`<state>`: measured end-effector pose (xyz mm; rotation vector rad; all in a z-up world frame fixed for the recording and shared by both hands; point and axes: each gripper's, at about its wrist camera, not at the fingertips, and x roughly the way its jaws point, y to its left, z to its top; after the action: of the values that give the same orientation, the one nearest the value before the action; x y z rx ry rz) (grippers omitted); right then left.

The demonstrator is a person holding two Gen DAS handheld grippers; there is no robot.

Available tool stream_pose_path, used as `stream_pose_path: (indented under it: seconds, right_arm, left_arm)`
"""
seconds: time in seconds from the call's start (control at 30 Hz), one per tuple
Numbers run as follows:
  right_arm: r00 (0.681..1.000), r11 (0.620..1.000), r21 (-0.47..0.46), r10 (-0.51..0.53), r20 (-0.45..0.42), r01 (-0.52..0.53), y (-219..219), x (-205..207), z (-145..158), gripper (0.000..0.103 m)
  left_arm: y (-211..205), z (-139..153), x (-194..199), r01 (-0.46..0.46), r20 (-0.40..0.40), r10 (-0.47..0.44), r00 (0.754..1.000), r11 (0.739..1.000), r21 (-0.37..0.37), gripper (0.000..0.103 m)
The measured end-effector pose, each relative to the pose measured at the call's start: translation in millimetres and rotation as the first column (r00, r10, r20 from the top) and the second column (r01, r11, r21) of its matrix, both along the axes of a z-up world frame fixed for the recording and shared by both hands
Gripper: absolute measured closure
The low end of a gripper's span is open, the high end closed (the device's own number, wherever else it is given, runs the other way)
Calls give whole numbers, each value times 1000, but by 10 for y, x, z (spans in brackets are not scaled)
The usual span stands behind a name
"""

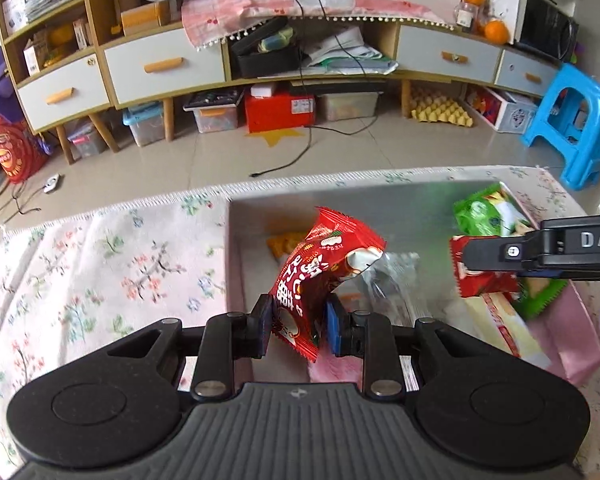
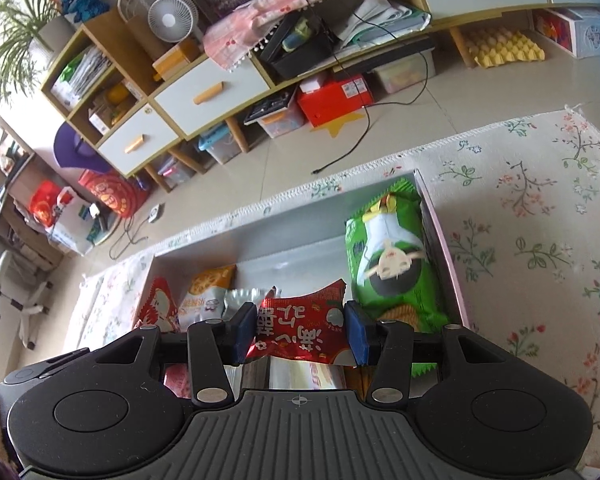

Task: Organize snacks
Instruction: 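Lower both red bags into the pink box and open both tools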

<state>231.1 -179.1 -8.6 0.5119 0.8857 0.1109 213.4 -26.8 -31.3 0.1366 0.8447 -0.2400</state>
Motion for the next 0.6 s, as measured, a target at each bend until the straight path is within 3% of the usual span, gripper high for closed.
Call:
stream_pose_path:
  seconds: [0.27, 0.43, 0.6]
  right_arm:
    - [999, 999, 21, -25, 24, 25, -17, 35, 38, 47]
    - [999, 999, 43, -25, 26, 24, -31, -18, 117, 29]
    - [999, 999, 11, -30, 40, 30, -45, -125, 301, 24]
  left_arm:
    - [86, 12, 62, -11, 3, 11, 1000, 1000, -30, 75]
    - [107, 58, -8, 4, 14, -3, 1000, 997, -72, 58]
    - [99, 178, -119, 25, 40, -22, 999, 996, -81, 35]
